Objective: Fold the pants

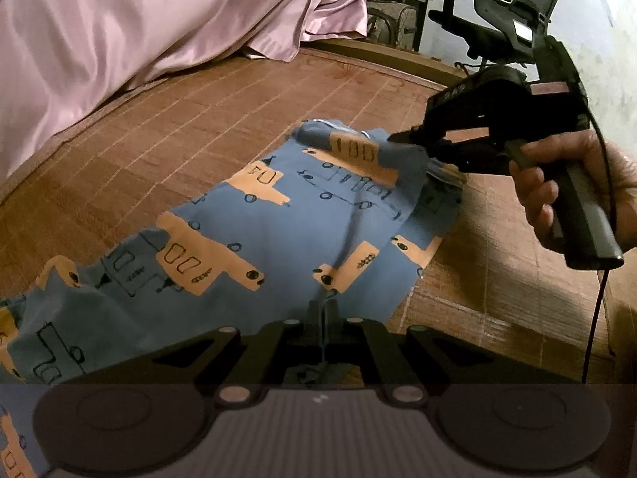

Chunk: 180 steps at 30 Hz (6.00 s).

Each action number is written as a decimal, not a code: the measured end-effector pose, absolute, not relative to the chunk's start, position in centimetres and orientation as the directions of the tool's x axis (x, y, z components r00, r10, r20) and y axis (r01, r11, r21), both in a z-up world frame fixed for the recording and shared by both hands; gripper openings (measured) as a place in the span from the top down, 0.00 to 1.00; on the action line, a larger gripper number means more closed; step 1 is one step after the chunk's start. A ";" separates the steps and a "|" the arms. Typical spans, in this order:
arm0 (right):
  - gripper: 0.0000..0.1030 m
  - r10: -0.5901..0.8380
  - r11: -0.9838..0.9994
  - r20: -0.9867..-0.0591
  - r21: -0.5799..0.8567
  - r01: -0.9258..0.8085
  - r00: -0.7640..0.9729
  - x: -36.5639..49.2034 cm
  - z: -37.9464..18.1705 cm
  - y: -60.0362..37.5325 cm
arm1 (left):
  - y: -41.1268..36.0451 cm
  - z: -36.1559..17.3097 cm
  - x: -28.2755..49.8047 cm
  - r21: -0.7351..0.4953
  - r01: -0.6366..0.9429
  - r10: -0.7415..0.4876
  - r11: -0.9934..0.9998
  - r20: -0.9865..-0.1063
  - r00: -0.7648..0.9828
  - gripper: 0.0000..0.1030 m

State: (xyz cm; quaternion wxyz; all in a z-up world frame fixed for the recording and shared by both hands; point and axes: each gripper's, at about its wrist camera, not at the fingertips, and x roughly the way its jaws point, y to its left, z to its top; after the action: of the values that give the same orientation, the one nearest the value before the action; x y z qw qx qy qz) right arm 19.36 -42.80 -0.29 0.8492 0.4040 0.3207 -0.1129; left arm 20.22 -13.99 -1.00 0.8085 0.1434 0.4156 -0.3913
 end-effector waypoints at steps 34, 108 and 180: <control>0.95 -0.188 0.877 -0.689 0.203 0.435 0.700 14.3 2.6 -40.0 | -14.2 -1.4 19.7 -0.139 0.821 -0.572 0.554 -0.780 0.253 1.00; 0.41 0.485 0.793 -0.709 0.110 -0.599 0.511 33.1 2.0 -18.0 | 4.3 0.3 36.6 -0.104 0.502 -0.374 0.859 -0.797 0.475 0.42; 0.04 -0.101 0.746 -0.683 0.429 0.509 0.724 11.9 1.0 -38.7 | -29.1 3.8 33.0 -0.069 0.926 -0.512 0.370 -0.847 0.142 0.08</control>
State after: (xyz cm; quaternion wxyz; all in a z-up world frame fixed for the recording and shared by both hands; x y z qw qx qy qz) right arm 11.89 -38.65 1.02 0.8748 0.3108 0.3283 -0.1743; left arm 32.97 -29.11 3.77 0.7139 0.2473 0.4190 -0.5036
